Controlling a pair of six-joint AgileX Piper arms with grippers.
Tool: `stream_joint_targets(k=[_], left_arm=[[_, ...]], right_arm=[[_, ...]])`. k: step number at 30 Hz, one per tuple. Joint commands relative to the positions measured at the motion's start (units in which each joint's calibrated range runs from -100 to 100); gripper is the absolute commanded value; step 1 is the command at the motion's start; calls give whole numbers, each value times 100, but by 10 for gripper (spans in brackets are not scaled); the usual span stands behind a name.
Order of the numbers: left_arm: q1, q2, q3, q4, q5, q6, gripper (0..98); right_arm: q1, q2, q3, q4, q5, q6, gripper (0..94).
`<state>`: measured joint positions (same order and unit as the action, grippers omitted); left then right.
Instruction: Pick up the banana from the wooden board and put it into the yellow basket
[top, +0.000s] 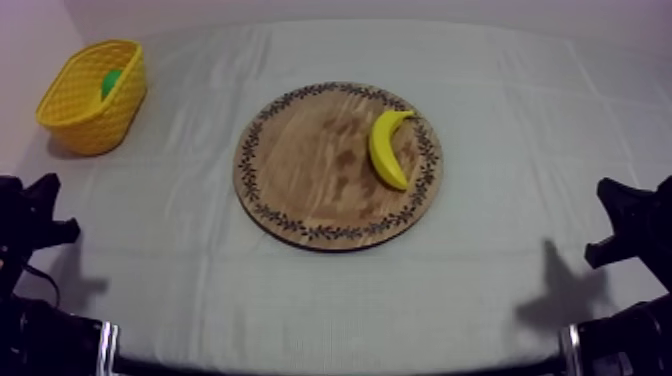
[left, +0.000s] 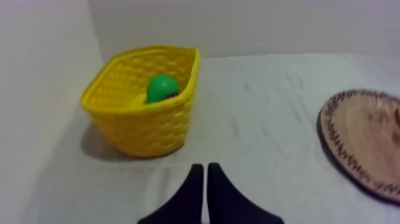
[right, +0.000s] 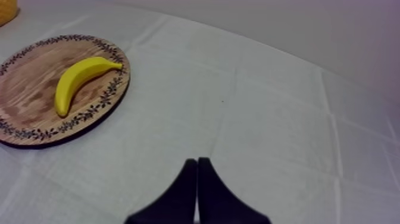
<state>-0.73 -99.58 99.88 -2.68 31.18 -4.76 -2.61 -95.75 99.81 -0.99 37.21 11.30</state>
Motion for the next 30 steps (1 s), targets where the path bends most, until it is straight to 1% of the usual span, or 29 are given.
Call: stream_joint_targets(k=[1,7,9,14,19,25,30], left_arm=[[20,75,1,-65,-156,-414,0],[153,825,-378,-321,-852,-42,0],[202,1219,-751,-358,-936,79,0],[393,2319,-1984,-359,-942,345,0],[720,3401,-3416,-352,-551,549,0],[1245,4691,-5209,-368,320,765,0],[1804,5649,-6456,-361,999,934,0]], right_arm=[[1,0,-3,-1,5,4,3],[1,0,-3,-1,5,2,3],[1,0,-3,-1,5,1,3],[1,0,-3,-1,5,2,3],[1,0,-3,-1,5,3,3],[1,0,-3,-1,5,1,3],[1,0,-3,-1,5,2,3]])
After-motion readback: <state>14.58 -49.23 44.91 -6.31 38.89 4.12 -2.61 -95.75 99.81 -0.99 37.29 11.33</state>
